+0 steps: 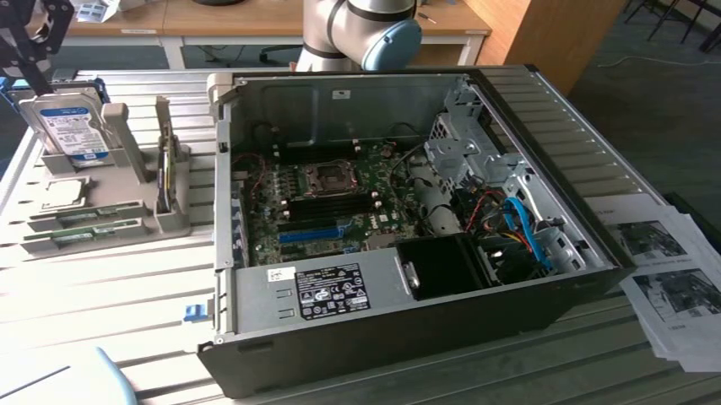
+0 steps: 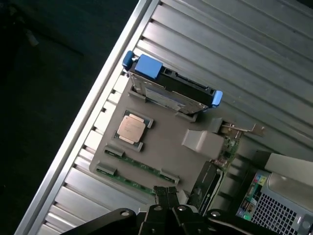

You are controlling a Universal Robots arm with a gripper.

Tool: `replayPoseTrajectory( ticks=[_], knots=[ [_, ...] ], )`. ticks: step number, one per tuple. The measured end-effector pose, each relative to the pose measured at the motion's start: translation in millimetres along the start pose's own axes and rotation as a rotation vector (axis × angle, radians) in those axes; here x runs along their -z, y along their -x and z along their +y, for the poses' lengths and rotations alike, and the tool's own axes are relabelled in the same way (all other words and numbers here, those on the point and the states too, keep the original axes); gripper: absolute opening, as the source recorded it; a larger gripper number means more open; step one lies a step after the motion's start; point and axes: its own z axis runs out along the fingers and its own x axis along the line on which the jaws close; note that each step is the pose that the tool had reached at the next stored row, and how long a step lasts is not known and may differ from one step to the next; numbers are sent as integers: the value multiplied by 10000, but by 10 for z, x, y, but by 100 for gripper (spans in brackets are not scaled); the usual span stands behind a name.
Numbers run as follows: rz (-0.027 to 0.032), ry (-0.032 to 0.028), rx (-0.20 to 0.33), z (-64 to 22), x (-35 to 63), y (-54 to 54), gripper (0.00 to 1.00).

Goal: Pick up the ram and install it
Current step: 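Pick up the ram and move it above insertion slot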

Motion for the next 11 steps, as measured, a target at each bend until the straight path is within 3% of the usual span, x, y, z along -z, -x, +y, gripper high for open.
replayPoseTrajectory(
  ticks=[11],
  knots=[
    [88,38,1984,0,-8,0,9]
  ],
)
